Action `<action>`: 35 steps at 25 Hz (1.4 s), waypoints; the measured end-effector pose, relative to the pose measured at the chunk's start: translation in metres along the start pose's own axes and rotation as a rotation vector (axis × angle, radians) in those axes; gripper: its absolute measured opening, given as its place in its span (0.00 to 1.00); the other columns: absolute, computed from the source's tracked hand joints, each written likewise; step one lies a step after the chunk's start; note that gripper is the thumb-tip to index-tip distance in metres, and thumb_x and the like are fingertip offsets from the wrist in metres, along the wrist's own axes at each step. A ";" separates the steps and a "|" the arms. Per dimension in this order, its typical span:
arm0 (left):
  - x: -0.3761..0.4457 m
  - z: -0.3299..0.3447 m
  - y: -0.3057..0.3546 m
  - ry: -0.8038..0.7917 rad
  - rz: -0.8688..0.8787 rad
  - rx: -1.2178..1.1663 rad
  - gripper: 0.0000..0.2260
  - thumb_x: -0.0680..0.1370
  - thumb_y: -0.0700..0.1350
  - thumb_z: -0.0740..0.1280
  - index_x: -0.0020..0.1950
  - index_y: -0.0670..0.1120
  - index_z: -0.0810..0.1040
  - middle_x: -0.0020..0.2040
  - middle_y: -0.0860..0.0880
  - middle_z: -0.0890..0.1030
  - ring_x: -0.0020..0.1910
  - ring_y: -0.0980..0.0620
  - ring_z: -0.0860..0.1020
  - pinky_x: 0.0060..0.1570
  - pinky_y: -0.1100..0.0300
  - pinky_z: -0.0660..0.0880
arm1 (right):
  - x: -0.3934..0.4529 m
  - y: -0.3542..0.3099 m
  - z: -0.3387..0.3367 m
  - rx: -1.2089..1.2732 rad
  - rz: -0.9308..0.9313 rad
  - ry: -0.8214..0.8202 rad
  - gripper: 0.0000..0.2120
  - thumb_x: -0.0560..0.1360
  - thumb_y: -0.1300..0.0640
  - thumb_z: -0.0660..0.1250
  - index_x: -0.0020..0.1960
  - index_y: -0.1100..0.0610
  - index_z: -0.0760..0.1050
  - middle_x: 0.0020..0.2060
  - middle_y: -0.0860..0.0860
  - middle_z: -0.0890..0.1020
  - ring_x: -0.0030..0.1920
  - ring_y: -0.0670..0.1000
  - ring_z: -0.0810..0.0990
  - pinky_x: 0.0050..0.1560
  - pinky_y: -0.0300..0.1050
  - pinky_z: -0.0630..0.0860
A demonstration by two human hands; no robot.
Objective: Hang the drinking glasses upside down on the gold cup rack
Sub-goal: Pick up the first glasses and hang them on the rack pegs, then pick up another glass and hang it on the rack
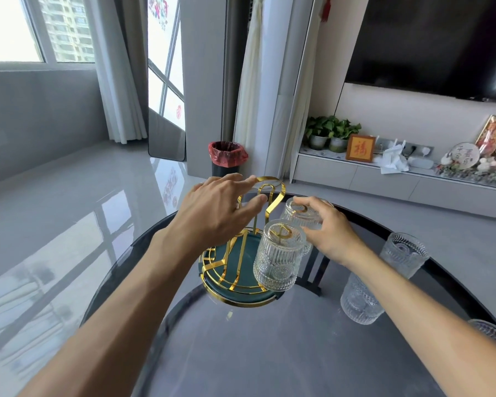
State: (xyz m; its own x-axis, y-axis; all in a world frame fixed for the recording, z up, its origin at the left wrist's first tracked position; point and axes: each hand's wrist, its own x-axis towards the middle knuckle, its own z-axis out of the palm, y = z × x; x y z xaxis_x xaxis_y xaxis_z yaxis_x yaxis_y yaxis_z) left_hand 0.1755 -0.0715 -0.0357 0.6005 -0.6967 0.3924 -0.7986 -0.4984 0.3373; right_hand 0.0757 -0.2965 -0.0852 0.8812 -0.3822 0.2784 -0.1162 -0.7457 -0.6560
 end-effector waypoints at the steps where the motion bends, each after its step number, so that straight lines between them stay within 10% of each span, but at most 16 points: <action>1: -0.001 0.002 0.002 0.009 -0.009 -0.005 0.27 0.81 0.63 0.54 0.76 0.52 0.67 0.75 0.49 0.71 0.70 0.45 0.71 0.64 0.44 0.68 | -0.003 -0.002 0.000 -0.014 0.005 -0.011 0.29 0.70 0.54 0.74 0.68 0.41 0.69 0.67 0.47 0.72 0.65 0.48 0.70 0.66 0.51 0.69; 5: -0.015 0.019 0.019 0.010 -0.058 0.093 0.31 0.81 0.62 0.53 0.80 0.48 0.58 0.79 0.47 0.63 0.76 0.43 0.63 0.72 0.41 0.60 | -0.033 -0.014 -0.005 0.010 0.066 0.073 0.40 0.69 0.53 0.75 0.74 0.41 0.57 0.72 0.45 0.65 0.67 0.46 0.66 0.63 0.46 0.65; 11: -0.050 0.026 0.061 0.325 0.240 0.062 0.23 0.78 0.50 0.64 0.72 0.45 0.71 0.68 0.46 0.77 0.64 0.41 0.75 0.61 0.44 0.73 | -0.156 0.004 -0.034 0.216 0.292 0.329 0.18 0.71 0.61 0.71 0.58 0.46 0.75 0.57 0.41 0.78 0.54 0.46 0.80 0.47 0.34 0.74; 15: -0.087 0.070 0.118 0.187 0.392 -0.043 0.20 0.77 0.48 0.64 0.69 0.45 0.74 0.62 0.48 0.79 0.57 0.46 0.77 0.55 0.49 0.76 | -0.194 0.013 -0.041 0.468 0.516 0.383 0.10 0.73 0.64 0.67 0.49 0.50 0.78 0.48 0.51 0.83 0.43 0.52 0.82 0.45 0.54 0.81; 26: -0.010 0.185 0.200 -0.189 -0.222 -0.230 0.43 0.68 0.59 0.75 0.77 0.48 0.57 0.71 0.45 0.68 0.68 0.39 0.68 0.62 0.45 0.69 | -0.193 0.032 -0.054 0.636 0.665 0.525 0.16 0.71 0.64 0.63 0.56 0.50 0.72 0.48 0.45 0.80 0.46 0.47 0.79 0.54 0.61 0.78; 35: -0.065 0.139 0.193 0.081 -0.201 -0.552 0.33 0.63 0.62 0.75 0.65 0.54 0.73 0.57 0.58 0.77 0.55 0.59 0.76 0.56 0.59 0.74 | -0.193 0.022 -0.046 0.506 0.596 0.558 0.18 0.75 0.46 0.65 0.62 0.47 0.67 0.60 0.50 0.75 0.56 0.52 0.76 0.57 0.53 0.72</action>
State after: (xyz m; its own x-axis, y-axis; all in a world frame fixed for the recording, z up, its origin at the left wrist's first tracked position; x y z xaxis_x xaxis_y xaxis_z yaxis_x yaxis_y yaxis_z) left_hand -0.0232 -0.1942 -0.1144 0.7561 -0.5642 0.3316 -0.5434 -0.2589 0.7985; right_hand -0.1177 -0.2646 -0.1211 0.3813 -0.9244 0.0094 -0.1475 -0.0709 -0.9865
